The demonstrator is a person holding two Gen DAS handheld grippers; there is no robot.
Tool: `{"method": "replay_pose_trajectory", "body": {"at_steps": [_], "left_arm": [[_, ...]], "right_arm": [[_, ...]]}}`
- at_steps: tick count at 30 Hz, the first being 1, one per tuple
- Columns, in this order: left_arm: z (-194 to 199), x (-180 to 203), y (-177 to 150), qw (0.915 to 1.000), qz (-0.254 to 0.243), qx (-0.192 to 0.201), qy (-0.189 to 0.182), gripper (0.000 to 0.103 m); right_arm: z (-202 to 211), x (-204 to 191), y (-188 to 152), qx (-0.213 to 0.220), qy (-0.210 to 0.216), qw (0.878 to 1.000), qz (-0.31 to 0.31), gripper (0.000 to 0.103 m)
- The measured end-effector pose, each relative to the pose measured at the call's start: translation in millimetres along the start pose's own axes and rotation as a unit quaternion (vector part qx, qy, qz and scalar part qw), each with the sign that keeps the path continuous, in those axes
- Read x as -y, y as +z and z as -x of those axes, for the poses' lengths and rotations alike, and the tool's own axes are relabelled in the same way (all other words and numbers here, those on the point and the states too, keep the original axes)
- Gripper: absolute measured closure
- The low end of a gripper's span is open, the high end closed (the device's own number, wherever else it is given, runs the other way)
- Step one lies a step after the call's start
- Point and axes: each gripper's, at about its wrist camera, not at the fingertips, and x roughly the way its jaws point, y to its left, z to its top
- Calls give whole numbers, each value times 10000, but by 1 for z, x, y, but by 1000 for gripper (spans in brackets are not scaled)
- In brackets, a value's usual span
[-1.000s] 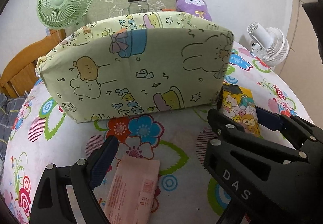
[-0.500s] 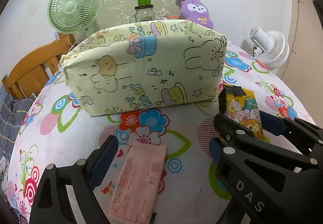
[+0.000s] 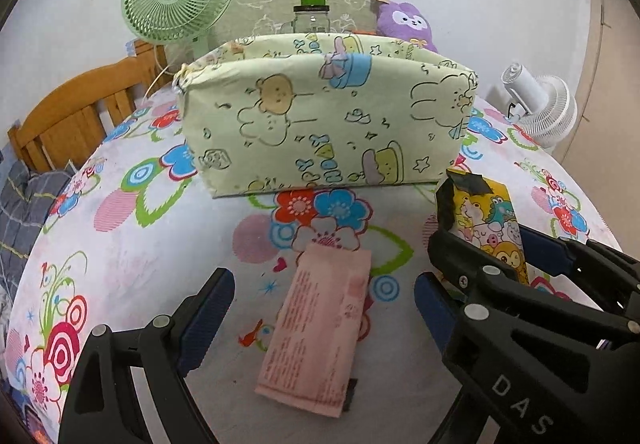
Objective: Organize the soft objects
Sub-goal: 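Grasp the yellow cartoon snack bag with the right tool while the left tool grasps the pink packet, then lift the pink packet and snack bag and carry both over the basket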
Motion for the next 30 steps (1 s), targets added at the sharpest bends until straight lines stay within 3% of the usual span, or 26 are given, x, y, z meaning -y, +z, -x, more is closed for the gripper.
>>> {"method": "replay_pose_trajectory", "body": {"at_steps": [19,21,23,25,30], "left_arm": [[-9,-1,-2,9998,-146,-96,-79,25],[-9,-2,-2,9997,-173,-76,-166,30],[-6,1,-2,9995,-205,-54,-231,51],[-5,5,-2,9993,-254,-65,-269,60],[-4,7,-2,9994,-193,-139,-233,63]], "right_arm": [[-15,-7,1,-221,22,9997,35,50],[-15,-7,1,-224,32,9997,38,50],[-14,-6,1,-221,51,9997,15,50],[-15,-3,1,-250,54,9997,-40,50],[-10,0,-1,-219,91,9997,-76,50]]}}
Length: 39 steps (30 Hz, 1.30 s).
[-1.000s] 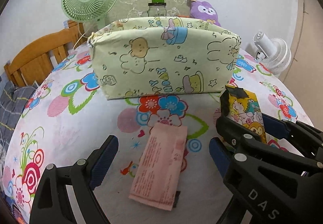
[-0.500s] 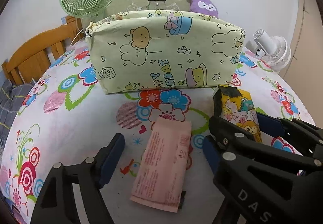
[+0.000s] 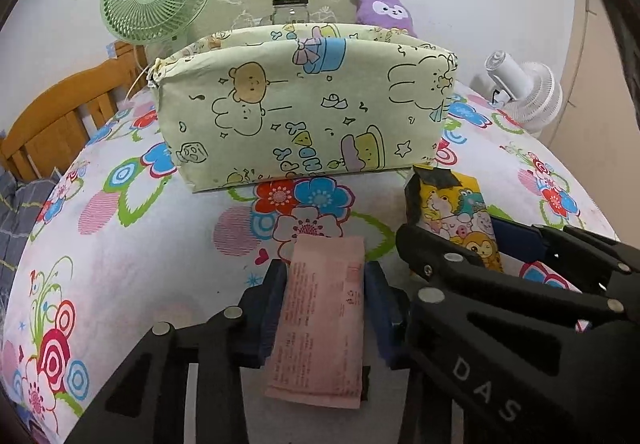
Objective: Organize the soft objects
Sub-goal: 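Lift the pink packet and snack bag and carry both over the basket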
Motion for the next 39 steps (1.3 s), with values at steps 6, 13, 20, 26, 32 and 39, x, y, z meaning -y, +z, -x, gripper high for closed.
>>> {"method": "replay_pose_trajectory", "body": {"at_steps": [6,13,20,26,32,39], "left_arm": [[3,2,0,9999,111,-42,91,64],[19,8,6,9997,96,149,152,64],[32,9,15,9993,133,285,182,64],[49,7,25,9986,149,474,185,64],[66,7,33,9974,166,673,194,64],[85,6,43,9958,206,865,217,64]], "right_arm": [[7,2,0,79,29,10000,12,50],[18,3,2,207,84,9997,41,50],[33,2,11,371,107,9992,96,50],[53,-2,20,585,92,9981,153,50],[72,-6,28,799,95,9966,200,50],[93,-13,38,1017,111,9943,289,50]]}}
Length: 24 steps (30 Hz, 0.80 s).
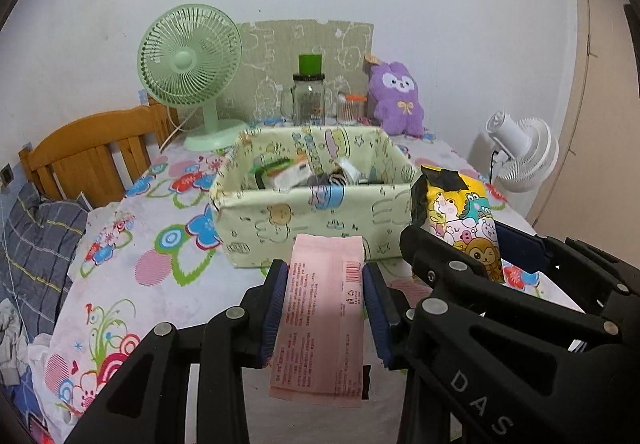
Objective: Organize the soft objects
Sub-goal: 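Lift the pink packet and snack bag and carry both over the basket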
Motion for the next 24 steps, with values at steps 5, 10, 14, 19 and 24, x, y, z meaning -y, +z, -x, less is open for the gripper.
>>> {"method": "replay_pose_trajectory", "body": {"at_steps": [5,10,14,19,24], "left_arm": [[12,3,15,9998,-50,187,25,64],[24,7,28,9992,-90,398,13,64],[32,8,38,9985,-97,541,-12,64],[37,9,51,9977,-106,666,-64,64],[41,6,59,9969,-90,773,-74,64]], "right_arm": [[13,1,13,181,-18,9998,-43,50],[28,1,27,387,-32,9992,-36,50],[37,2,37,518,-55,9986,-17,50],[46,1,51,651,-93,9978,-23,50],[50,-3,61,751,-110,9971,24,50]]}}
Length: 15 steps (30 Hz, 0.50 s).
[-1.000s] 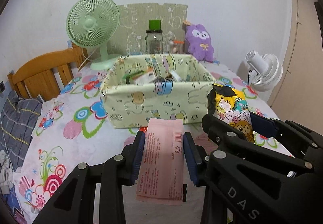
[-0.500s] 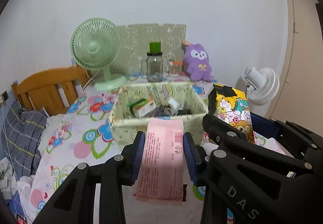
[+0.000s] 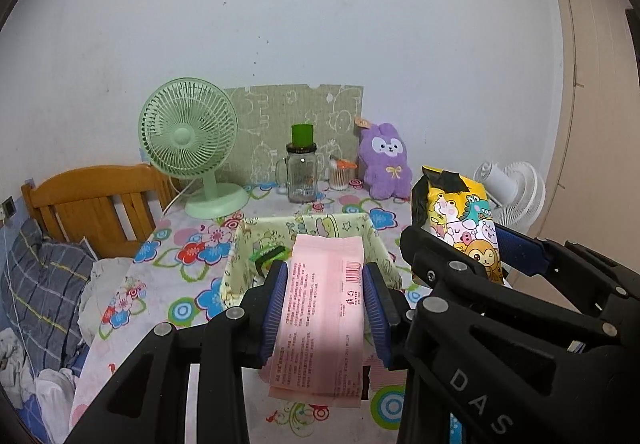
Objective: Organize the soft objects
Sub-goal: 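Lift the pink packet and snack bag and carry both over the basket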
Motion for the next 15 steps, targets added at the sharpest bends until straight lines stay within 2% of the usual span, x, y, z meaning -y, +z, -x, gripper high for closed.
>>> {"method": "replay_pose_trajectory", "body": {"at_steps": [15], "left_arm": [[-17,-13,18,9999,21,125,46,64]], "right_arm": [[-19,-6,20,115,-26,9999,54,50]]}}
